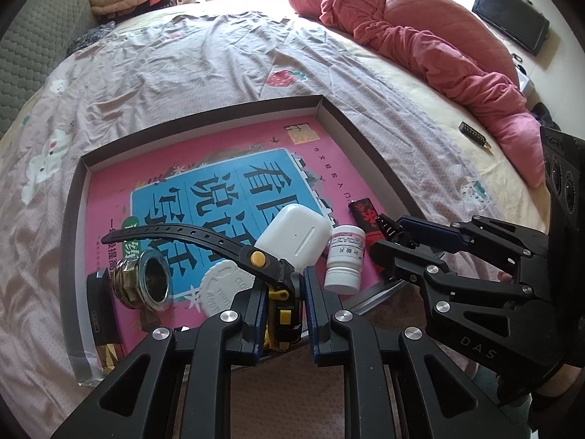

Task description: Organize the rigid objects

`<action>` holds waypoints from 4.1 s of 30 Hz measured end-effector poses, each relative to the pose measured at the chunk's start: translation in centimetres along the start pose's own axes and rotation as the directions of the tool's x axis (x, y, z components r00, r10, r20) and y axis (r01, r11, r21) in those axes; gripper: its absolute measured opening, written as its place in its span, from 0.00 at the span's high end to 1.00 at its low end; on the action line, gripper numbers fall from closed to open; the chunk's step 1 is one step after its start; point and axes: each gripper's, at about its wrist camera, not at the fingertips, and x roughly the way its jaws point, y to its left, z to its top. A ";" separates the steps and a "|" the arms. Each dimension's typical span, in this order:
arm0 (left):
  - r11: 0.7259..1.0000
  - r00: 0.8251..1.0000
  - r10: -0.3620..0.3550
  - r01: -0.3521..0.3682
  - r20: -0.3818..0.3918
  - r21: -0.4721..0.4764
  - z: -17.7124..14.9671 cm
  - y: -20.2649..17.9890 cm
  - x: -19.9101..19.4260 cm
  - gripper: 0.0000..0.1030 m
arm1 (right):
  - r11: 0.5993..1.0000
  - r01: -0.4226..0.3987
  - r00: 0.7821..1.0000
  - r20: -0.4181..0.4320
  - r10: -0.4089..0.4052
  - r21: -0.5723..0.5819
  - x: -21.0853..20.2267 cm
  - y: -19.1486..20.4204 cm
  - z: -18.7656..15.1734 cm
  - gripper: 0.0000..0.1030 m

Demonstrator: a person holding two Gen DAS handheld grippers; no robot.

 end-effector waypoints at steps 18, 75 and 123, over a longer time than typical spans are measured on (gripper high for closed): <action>1.000 1.000 0.000 0.000 -0.026 -0.007 0.1 -0.2 0.9 0.82 | 0.998 0.052 0.998 -0.042 -0.053 -0.026 1.2 0.1 -0.1 0.68; 0.976 0.993 0.040 -0.016 0.107 -0.216 -5.7 3.2 -8.6 0.29 | 0.993 0.113 0.981 0.152 -0.118 0.040 -9.0 5.3 -2.7 0.37; 0.919 0.962 0.262 -0.225 0.075 -0.324 -15.4 2.3 -10.8 0.26 | 0.984 0.153 0.974 0.157 -0.166 0.088 -9.6 8.6 -10.2 0.34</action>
